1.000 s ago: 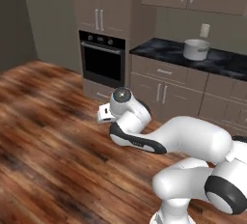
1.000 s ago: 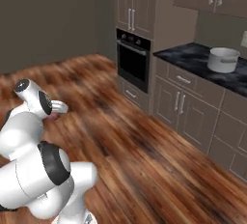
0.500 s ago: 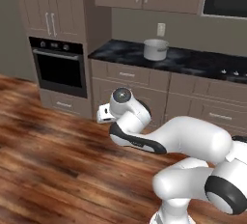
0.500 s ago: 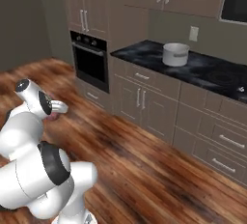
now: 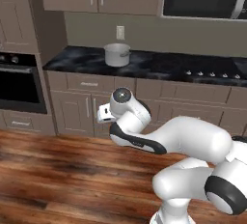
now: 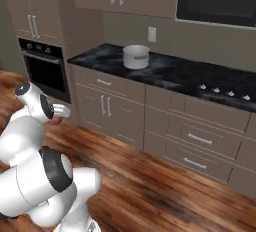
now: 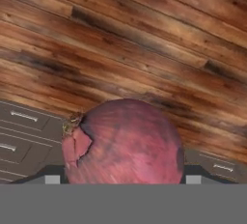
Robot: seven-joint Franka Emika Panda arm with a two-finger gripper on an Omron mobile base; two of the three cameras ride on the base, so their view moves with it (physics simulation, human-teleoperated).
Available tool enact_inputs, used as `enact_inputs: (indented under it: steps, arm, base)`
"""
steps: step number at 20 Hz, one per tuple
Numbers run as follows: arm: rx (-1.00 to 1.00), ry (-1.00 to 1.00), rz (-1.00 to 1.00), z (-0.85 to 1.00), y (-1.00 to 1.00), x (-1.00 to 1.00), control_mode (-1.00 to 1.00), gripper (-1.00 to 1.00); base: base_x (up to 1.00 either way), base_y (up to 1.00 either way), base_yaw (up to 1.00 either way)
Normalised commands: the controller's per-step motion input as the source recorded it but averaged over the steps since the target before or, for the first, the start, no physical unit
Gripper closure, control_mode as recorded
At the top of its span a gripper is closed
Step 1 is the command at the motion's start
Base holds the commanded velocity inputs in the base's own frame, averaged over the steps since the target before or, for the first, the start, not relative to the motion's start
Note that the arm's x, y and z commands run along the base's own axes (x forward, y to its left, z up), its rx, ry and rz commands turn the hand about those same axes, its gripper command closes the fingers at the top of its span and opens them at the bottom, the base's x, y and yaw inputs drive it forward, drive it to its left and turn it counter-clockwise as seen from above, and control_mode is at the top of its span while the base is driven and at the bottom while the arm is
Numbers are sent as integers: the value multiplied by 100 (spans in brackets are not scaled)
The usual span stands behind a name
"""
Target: Turn on the sink faucet. Then move the onion from the counter to the sink. Turn off the sink. Move the vegetable from the sink to the pot next to the stove. Finally move the pot to the rear right burner.
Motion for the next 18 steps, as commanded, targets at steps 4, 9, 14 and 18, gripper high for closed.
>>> enact_inputs:
  steps: [4,9,14,18]
  arm:
    - [0,0,0,0,0,0,100,100]
    - [0,0,0,0,0,0,100,100]
    - [0,0,0,0,0,0,100,100]
    - [0,0,0,0,0,0,100,100]
  base:
    - [70,-7,-38]
    - [68,-3,-38]
    - [67,3,-38]
    - [73,16,-36]
